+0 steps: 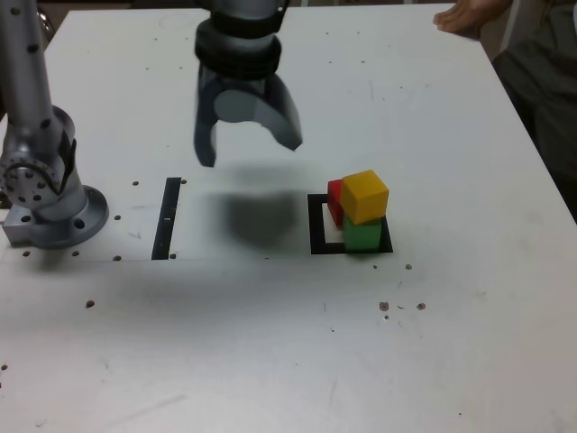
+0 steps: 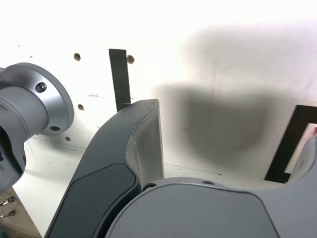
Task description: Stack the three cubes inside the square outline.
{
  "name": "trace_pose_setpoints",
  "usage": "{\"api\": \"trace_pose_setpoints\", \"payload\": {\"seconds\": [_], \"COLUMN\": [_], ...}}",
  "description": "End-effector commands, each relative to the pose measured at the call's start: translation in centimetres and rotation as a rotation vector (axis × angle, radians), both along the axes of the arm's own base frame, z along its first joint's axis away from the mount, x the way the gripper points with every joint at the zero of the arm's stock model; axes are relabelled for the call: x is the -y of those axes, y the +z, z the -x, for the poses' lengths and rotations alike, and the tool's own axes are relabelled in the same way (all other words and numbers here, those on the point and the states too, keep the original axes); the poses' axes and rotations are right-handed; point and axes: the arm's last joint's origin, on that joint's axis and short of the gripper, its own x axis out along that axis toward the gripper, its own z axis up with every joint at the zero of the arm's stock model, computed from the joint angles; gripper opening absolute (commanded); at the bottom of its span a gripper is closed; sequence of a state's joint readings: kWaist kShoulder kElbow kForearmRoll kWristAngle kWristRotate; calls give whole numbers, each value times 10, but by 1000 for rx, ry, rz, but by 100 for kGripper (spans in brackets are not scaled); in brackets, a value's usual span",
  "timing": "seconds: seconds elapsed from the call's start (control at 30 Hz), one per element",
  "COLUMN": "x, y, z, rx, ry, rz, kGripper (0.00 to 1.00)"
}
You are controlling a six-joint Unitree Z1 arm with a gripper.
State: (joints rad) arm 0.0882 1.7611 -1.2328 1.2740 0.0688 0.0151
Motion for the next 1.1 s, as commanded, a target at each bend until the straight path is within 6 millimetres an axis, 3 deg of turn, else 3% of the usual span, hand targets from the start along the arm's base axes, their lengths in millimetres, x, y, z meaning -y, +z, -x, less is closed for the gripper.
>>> {"api": "trace_pose_setpoints", "payload": {"seconds": [0.0,0.27,0.63,1.07], "x": [-1,0,24,45], "y": [0,11,36,20], "z": [-8,-34,-66,-110], "rx": [-9,-8,22,-14], "ry": [0,-6,-2,1], "rz": [0,2,-5,13], "kGripper": [99,99,99,99]}}
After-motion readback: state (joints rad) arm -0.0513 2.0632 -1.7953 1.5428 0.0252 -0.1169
